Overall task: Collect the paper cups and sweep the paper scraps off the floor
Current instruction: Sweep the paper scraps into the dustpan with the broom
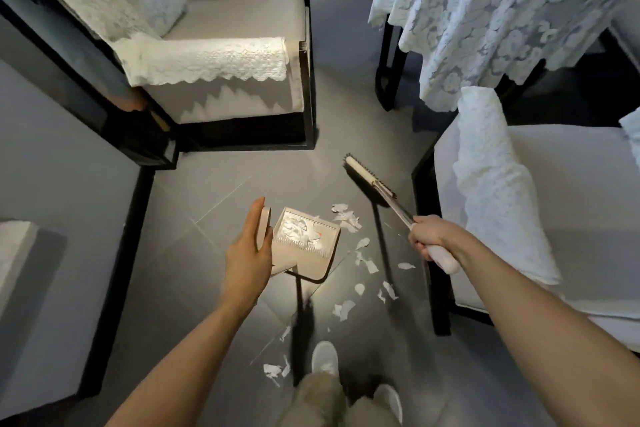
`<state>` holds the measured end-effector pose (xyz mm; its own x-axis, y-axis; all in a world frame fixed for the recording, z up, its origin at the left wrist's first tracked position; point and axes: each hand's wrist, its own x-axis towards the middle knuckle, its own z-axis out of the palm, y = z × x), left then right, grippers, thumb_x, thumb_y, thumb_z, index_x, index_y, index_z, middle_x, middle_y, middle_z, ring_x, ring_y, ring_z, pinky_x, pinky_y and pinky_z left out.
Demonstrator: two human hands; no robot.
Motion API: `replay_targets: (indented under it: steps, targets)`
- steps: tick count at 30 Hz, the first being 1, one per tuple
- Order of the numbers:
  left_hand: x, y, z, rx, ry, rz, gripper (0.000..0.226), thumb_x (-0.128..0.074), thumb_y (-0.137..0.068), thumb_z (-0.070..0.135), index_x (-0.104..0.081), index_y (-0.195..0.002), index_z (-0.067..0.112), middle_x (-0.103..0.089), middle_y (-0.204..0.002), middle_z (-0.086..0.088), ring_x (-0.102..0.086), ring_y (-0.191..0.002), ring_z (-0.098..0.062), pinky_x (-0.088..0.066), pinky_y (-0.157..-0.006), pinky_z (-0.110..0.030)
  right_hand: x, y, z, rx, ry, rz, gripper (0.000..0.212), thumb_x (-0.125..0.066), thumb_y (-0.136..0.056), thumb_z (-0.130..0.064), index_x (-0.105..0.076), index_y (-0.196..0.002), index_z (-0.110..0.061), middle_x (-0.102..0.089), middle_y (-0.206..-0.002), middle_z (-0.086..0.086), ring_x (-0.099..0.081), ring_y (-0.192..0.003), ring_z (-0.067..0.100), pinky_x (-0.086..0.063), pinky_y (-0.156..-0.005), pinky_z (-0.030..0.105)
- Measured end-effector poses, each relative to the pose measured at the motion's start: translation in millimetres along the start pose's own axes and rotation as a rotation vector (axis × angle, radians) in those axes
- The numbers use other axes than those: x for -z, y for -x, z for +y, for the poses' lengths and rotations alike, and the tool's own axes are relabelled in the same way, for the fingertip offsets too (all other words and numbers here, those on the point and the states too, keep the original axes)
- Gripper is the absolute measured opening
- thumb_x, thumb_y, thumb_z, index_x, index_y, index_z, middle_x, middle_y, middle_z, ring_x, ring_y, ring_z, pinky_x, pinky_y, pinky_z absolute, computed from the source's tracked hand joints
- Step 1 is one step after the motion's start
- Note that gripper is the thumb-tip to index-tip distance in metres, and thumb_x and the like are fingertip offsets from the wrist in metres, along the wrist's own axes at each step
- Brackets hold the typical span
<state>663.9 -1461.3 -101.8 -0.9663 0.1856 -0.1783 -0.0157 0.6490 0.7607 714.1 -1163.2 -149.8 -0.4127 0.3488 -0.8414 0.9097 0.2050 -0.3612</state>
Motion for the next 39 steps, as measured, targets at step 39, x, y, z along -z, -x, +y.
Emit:
replay_targets:
  steps: [39]
  targets:
    - [47.0,281.5,-107.3,0.063,0.014,0.175,0.049,-0.044,-0.098,0.032,-0.028,-0.143,0.045,-0.053,-0.117,0.0,-0.06,-0.091,-0.023,-0.048,-0.092,-0.047,-101.4,107.7,258.5,-0.052,0.289,0.07,0.023,-0.048,-0.071,0.01,-0.061,-0.089,0.01,-0.052,-0.053,0.016,-0.048,-0.05,0.025,-0.042,-0.054,0.031]
